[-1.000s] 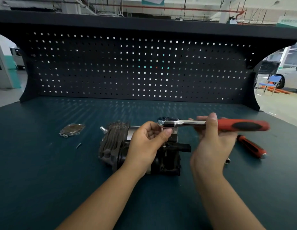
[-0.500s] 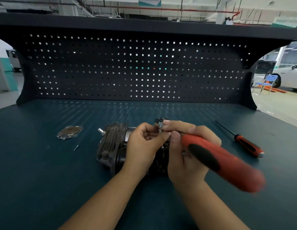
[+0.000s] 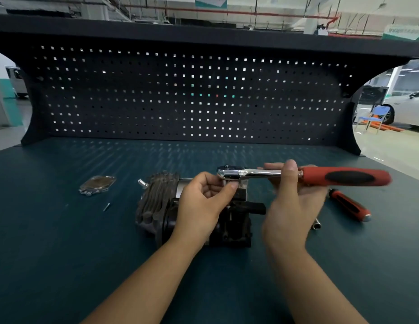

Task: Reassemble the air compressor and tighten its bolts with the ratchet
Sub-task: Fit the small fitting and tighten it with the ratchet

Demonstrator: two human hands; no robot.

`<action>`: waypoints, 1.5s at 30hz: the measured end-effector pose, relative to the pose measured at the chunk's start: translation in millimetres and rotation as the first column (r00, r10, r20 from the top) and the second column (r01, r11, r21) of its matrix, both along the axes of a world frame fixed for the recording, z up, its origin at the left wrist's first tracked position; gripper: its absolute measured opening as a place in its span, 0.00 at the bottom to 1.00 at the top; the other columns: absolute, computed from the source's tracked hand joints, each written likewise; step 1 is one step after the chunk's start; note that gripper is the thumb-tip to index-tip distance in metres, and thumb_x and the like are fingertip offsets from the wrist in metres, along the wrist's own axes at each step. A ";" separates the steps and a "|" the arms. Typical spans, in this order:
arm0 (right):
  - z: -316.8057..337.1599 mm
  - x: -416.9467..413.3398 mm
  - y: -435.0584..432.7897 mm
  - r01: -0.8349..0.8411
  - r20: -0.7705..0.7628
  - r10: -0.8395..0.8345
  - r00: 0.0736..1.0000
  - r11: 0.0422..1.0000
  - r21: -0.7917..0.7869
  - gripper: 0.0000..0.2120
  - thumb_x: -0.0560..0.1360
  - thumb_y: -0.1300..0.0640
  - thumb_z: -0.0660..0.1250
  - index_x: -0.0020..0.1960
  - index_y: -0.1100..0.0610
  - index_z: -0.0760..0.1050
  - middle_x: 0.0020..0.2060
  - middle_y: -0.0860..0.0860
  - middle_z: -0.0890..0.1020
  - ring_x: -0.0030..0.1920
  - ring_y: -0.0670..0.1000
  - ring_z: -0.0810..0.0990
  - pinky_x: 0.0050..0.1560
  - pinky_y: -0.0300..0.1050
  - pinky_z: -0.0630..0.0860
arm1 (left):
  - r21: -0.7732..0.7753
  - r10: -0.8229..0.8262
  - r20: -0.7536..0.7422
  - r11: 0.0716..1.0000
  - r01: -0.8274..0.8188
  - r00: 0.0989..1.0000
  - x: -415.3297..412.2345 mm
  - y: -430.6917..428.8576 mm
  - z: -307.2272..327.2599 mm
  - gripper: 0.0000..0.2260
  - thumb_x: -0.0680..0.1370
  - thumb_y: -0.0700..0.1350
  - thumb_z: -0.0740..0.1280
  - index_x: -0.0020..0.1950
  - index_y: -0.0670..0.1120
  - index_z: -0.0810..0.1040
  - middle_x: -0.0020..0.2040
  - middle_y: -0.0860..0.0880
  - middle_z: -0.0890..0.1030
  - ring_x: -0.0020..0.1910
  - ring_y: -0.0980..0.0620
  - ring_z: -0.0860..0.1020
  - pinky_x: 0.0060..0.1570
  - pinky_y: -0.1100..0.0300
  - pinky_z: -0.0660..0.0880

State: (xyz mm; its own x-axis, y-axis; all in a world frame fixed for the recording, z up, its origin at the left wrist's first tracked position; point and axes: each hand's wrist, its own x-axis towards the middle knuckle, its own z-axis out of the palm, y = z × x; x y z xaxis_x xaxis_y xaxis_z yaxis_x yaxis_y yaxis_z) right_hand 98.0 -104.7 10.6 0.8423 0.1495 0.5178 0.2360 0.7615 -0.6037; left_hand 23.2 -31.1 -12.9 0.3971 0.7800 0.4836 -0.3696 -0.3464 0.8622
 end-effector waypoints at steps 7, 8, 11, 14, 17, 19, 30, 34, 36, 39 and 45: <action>-9.6 -1.0 -7.2 0.368 0.713 -0.308 0.630 0.927 0.074 0.07 0.74 0.52 0.70 0.50 0.46 0.74 0.41 0.50 0.83 0.45 0.57 0.80 0.52 0.37 0.73 | -0.069 -0.033 0.048 0.997 0.036 0.998 1.3 -0.7 1.2 0.10 0.70 0.38 0.73 0.35 0.50 0.76 0.29 0.55 0.79 0.29 0.61 0.75 0.30 0.69 0.72; -11.8 -4.0 -5.3 0.383 0.696 -0.337 0.633 0.919 0.097 0.05 0.75 0.48 0.68 0.47 0.46 0.72 0.39 0.52 0.83 0.42 0.60 0.80 0.51 0.48 0.75 | -0.068 -0.036 0.052 0.997 0.040 0.998 0.7 -0.3 0.7 0.09 0.70 0.39 0.73 0.35 0.49 0.75 0.29 0.55 0.79 0.29 0.61 0.75 0.30 0.69 0.72; -13.1 -10.1 -2.0 0.285 0.684 -0.285 0.672 0.951 0.116 0.02 0.77 0.48 0.66 0.49 0.43 0.73 0.41 0.45 0.81 0.42 0.57 0.81 0.45 0.63 0.74 | -0.072 -0.051 0.025 0.996 0.053 0.998 0.2 1.7 1.1 0.09 0.71 0.38 0.73 0.35 0.47 0.75 0.29 0.53 0.79 0.29 0.60 0.76 0.30 0.68 0.73; -8.0 -1.2 -2.9 0.181 0.469 -0.185 0.864 0.982 0.056 0.12 0.76 0.56 0.64 0.55 0.40 0.69 0.40 0.47 0.82 0.45 0.55 0.81 0.53 0.49 0.75 | -0.103 -0.067 0.014 0.992 0.068 0.998 0.0 3.9 1.0 0.07 0.71 0.41 0.73 0.37 0.44 0.76 0.31 0.50 0.80 0.31 0.57 0.77 0.33 0.66 0.74; -0.7 15.9 -0.5 -0.062 0.021 0.064 0.998 0.996 -0.062 0.07 0.79 0.59 0.63 0.55 0.53 0.68 0.37 0.47 0.84 0.45 0.47 0.83 0.52 0.39 0.75 | -0.093 -0.077 0.008 0.993 0.078 0.997 -1.9 3.8 0.4 0.09 0.68 0.47 0.74 0.38 0.44 0.77 0.36 0.44 0.83 0.35 0.54 0.79 0.38 0.64 0.77; 1.6 27.2 1.6 -0.339 -0.299 0.312 0.902 0.940 -0.044 0.02 0.80 0.62 0.61 0.52 0.58 0.69 0.34 0.48 0.84 0.40 0.48 0.84 0.48 0.42 0.75 | -0.088 -0.102 0.010 0.991 0.102 0.995 -2.1 2.2 1.4 0.12 0.64 0.51 0.74 0.38 0.45 0.78 0.36 0.46 0.84 0.35 0.56 0.80 0.38 0.65 0.78; -2.9 -3.2 -1.8 0.078 0.271 -0.095 0.958 0.994 0.074 0.11 0.78 0.60 0.62 0.52 0.44 0.66 0.36 0.50 0.83 0.42 0.53 0.84 0.49 0.42 0.78 | -0.029 -0.052 -0.005 0.998 0.052 0.999 1.1 5.0 -1.4 0.07 0.73 0.39 0.71 0.38 0.46 0.74 0.29 0.56 0.77 0.30 0.62 0.74 0.32 0.70 0.72; -7.4 -14.9 -2.6 0.193 0.684 -0.250 0.686 0.968 0.160 0.16 0.80 0.52 0.63 0.60 0.30 0.69 0.37 0.54 0.80 0.40 0.60 0.81 0.47 0.49 0.78 | -0.033 -0.098 0.032 0.995 0.099 0.995 0.9 4.6 0.9 0.09 0.72 0.36 0.71 0.37 0.46 0.73 0.28 0.57 0.78 0.30 0.64 0.74 0.31 0.71 0.71; -9.7 -14.3 -2.0 0.161 0.715 -0.219 0.664 0.976 0.150 0.15 0.80 0.50 0.63 0.60 0.32 0.69 0.38 0.56 0.81 0.40 0.66 0.80 0.46 0.58 0.77 | -0.028 -0.112 0.031 0.993 0.113 0.993 0.8 4.3 0.2 0.09 0.72 0.36 0.71 0.37 0.46 0.73 0.29 0.57 0.78 0.30 0.63 0.74 0.32 0.70 0.71; -6.4 -10.4 -3.0 0.061 0.620 -0.110 0.777 0.993 0.099 0.12 0.79 0.55 0.62 0.58 0.39 0.70 0.38 0.53 0.82 0.43 0.59 0.82 0.51 0.51 0.76 | -0.046 -0.087 0.019 0.995 0.088 0.996 0.9 5.7 0.2 0.09 0.73 0.39 0.71 0.36 0.46 0.73 0.28 0.56 0.77 0.29 0.62 0.73 0.30 0.70 0.70; 3.0 19.8 -1.5 -0.346 -0.272 0.337 0.901 0.938 0.018 0.03 0.81 0.64 0.58 0.53 0.57 0.67 0.35 0.49 0.84 0.42 0.52 0.85 0.48 0.44 0.78 | -0.066 -0.080 -0.045 0.995 0.077 0.996 -1.3 8.2 -3.4 0.04 0.74 0.45 0.71 0.40 0.47 0.78 0.40 0.45 0.83 0.39 0.53 0.80 0.43 0.62 0.77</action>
